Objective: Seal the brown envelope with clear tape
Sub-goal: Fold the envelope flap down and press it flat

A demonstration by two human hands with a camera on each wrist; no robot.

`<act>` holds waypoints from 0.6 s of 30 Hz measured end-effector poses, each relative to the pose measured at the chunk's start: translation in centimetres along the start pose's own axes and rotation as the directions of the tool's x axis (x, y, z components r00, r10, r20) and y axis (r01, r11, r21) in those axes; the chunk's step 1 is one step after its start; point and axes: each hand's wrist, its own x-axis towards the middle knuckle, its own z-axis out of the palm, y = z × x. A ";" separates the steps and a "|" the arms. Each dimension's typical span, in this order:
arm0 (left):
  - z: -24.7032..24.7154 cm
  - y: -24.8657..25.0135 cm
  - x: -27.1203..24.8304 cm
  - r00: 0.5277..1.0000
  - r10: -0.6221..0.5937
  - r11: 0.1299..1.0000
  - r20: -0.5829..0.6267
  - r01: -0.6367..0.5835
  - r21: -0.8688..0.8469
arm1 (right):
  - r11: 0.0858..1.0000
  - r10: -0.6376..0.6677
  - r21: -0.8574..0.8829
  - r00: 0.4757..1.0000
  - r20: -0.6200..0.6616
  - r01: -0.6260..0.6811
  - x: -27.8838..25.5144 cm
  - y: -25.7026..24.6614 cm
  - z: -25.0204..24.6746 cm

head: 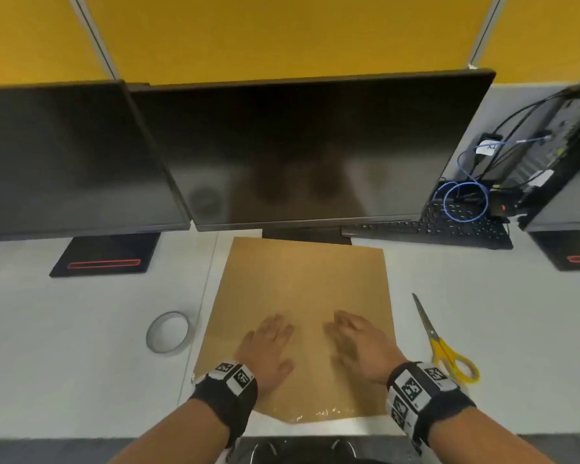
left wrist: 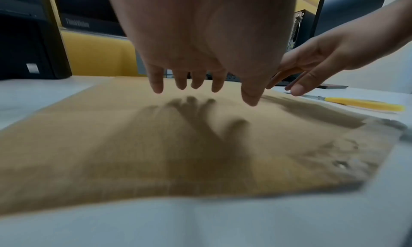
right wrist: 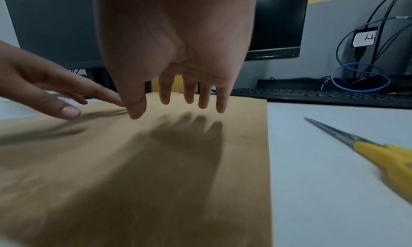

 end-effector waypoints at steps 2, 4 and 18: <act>0.7 -0.1 -0.1 1.000 0.008 1.000 0.021 -0.007 -0.021 | 0.999 0.016 -0.040 0.999 0.051 -0.014 -0.2 0.2 0.7; 1.6 -0.4 -0.1 1.000 0.009 1.000 0.029 -0.009 -0.015 | 0.994 0.030 -0.106 0.997 0.070 -0.022 -0.4 0.4 1.5; 2.6 0.0 0.2 0.974 0.124 0.989 0.191 -0.136 0.055 | 0.983 0.100 -0.160 0.992 0.075 -0.087 0.6 0.7 2.2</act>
